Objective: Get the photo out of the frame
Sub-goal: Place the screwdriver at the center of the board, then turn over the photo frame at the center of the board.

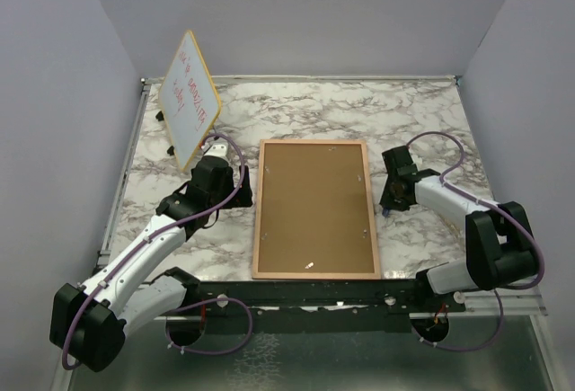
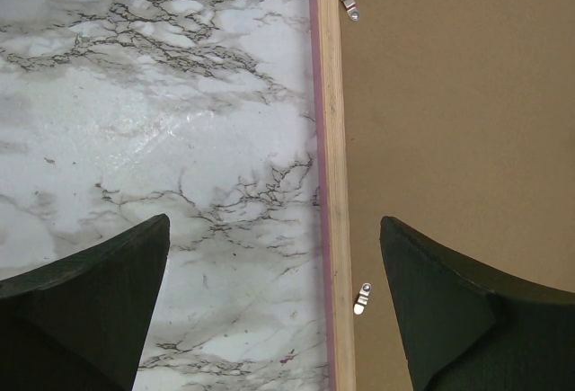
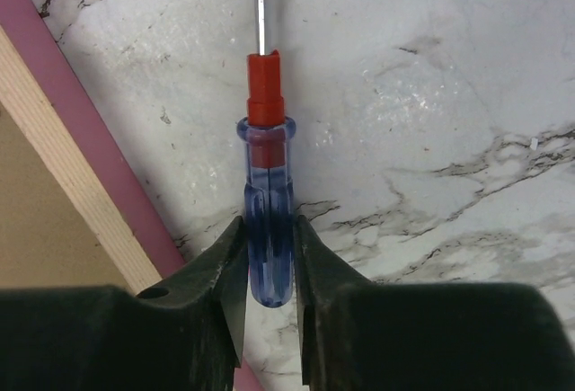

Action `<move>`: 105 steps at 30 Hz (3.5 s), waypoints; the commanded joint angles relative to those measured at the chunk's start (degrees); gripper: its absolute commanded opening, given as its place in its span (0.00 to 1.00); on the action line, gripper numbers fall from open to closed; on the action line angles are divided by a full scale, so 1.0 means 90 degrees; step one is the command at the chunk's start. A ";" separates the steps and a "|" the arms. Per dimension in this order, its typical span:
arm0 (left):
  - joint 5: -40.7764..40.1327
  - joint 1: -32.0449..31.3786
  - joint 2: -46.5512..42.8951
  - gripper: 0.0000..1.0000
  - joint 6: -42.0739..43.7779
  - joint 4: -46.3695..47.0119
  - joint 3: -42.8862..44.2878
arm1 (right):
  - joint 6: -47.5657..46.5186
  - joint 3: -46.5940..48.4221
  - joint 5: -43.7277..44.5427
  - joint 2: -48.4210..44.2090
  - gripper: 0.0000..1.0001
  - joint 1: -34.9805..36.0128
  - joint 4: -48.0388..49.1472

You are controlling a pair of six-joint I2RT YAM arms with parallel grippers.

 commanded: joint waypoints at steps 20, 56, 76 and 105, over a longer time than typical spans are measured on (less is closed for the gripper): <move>0.0220 -0.0042 0.0040 0.99 0.0003 0.0058 0.0137 | -0.0227 0.0462 -0.0860 -0.0690 0.58 -0.0046 -0.0628; 0.0637 -0.0042 0.0342 0.99 0.0015 0.0154 0.0121 | 0.0936 -0.1553 -0.2727 -0.2775 0.60 0.0064 -0.0895; 0.0653 -0.0042 0.1240 0.99 -0.1051 0.1074 -0.0410 | 0.1925 -0.1008 -0.0942 -0.2084 0.44 0.1998 -0.1547; 0.0419 -0.0111 0.2128 0.88 -0.1163 0.2004 -0.0881 | 0.1684 -0.0515 -0.0793 -0.2243 0.52 0.2523 -0.1595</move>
